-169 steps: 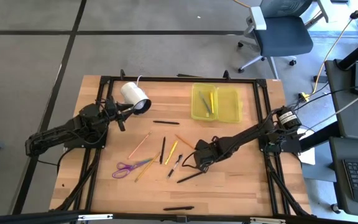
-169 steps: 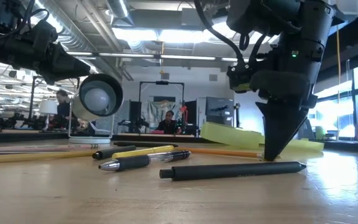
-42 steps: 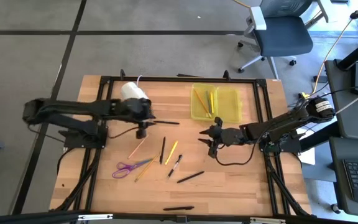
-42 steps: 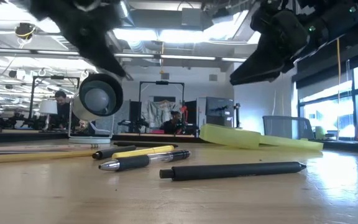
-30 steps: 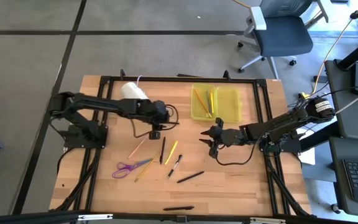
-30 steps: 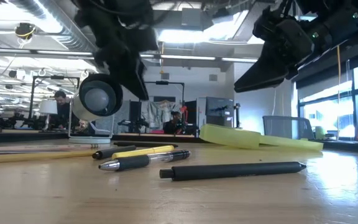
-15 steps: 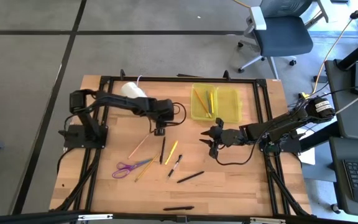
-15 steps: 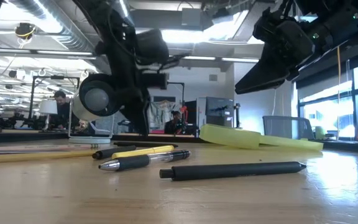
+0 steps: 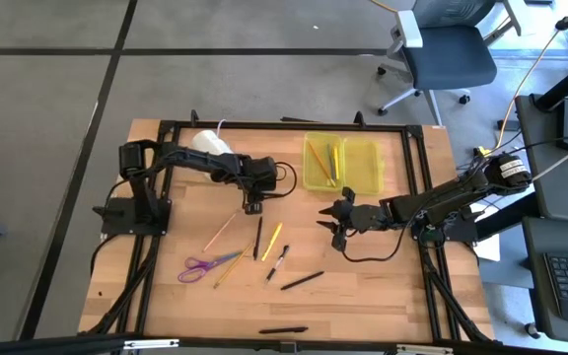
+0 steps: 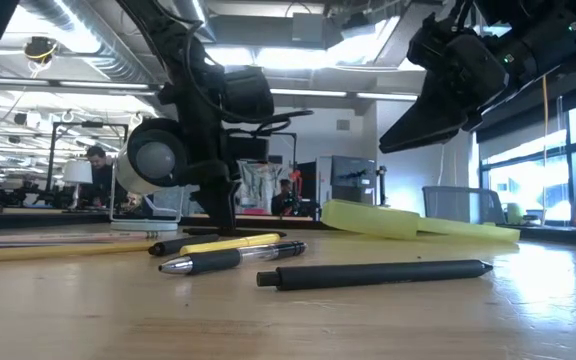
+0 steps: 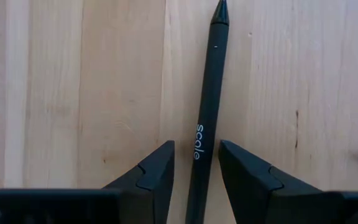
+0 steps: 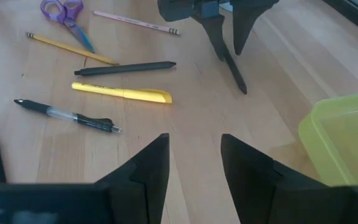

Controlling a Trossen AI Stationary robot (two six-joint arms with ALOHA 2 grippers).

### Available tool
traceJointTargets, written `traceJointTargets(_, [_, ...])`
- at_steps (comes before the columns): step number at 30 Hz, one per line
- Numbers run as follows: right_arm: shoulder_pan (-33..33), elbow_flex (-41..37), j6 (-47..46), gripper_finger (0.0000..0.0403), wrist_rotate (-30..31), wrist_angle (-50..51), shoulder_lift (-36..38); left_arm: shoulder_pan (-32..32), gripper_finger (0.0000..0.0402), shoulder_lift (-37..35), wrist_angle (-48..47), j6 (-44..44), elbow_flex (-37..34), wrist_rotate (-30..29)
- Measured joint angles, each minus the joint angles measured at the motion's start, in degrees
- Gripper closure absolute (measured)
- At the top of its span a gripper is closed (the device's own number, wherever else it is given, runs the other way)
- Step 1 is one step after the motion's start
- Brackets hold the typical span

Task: Pick & place school supplies into a supply box
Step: Put the black pen into the yellow supply box

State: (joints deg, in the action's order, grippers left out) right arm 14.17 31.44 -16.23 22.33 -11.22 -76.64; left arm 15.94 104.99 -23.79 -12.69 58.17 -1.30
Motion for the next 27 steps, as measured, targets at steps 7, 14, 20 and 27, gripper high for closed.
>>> traceJointTargets(7, [0.0, 0.0, 0.26, 0.0253, 0.0, 0.0, 0.0, -0.09, 0.0331, 0.09, -0.16, -0.09, -0.09, 0.43])
traceJointTargets(14, [-0.02, 0.0, 0.33, 0.0253, 0.02, 0.37, -0.02, -0.2, 0.0378, 0.11, -0.14, -0.13, -0.15, 0.21])
traceJointTargets(20, [-0.01, 0.0, 2.45, 0.0253, 0.02, 0.37, -0.02, -1.05, 0.0387, 0.13, 0.09, -0.13, -0.2, -0.69])
traceJointTargets(27, [-0.01, 0.0, 2.47, 0.0253, 0.02, 0.37, -0.02, -2.3, 0.0387, -1.86, 0.97, -0.15, -0.54, -1.38])
